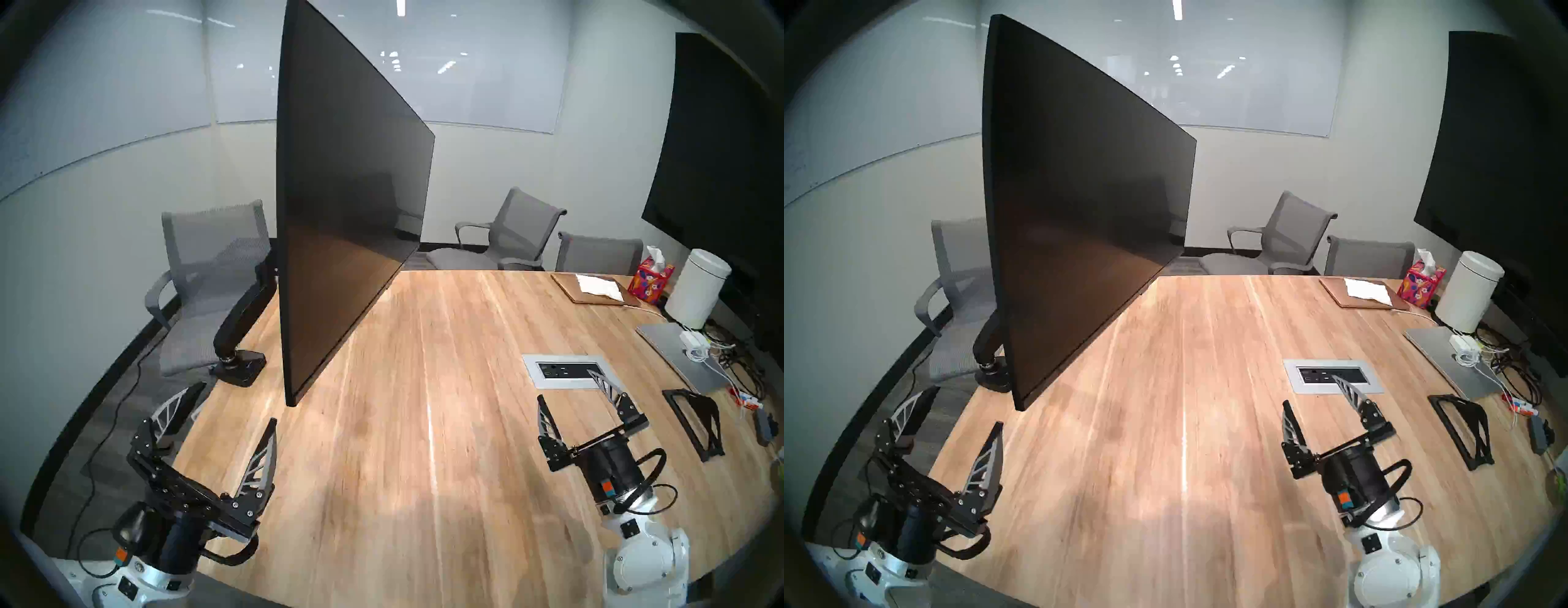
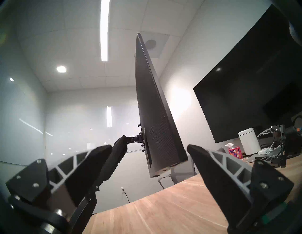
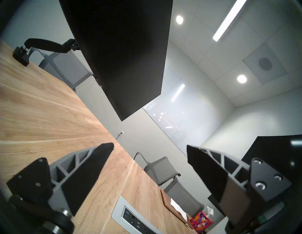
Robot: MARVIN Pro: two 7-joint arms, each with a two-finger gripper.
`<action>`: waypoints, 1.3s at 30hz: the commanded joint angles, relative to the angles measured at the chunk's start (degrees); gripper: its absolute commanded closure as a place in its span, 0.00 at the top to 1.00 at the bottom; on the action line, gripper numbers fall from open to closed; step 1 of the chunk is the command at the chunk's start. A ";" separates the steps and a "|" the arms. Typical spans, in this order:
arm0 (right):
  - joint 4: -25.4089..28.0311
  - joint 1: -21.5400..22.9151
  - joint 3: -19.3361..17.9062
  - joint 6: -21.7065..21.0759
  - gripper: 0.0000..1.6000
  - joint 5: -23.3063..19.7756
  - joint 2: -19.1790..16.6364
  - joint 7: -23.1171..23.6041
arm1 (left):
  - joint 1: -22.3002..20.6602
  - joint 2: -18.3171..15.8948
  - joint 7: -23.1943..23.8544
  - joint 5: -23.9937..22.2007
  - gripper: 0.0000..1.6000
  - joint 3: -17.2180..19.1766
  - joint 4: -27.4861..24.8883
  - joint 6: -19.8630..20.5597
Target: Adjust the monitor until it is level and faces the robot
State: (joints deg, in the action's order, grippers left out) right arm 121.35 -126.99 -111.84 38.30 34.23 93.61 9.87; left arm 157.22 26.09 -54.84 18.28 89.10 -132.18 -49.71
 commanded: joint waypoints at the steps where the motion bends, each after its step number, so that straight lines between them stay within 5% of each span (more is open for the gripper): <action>1: 1.23 0.10 0.01 0.07 1.00 -0.39 0.10 -0.17 | -0.07 0.34 -0.07 0.66 1.00 1.12 -1.35 0.46; 14: 1.23 0.10 0.01 0.07 1.00 -0.39 0.10 -0.17 | -1.91 -0.80 2.11 0.85 1.00 0.13 -1.30 2.43; 39: 1.21 0.12 0.01 0.09 1.00 -0.38 0.10 -0.18 | -12.68 -0.69 7.25 -2.63 1.00 -6.86 -2.02 5.81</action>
State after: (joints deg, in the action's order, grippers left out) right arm 121.35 -126.99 -111.85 38.30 34.23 93.62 9.88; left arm 147.88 24.48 -47.79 16.15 82.79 -133.06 -43.78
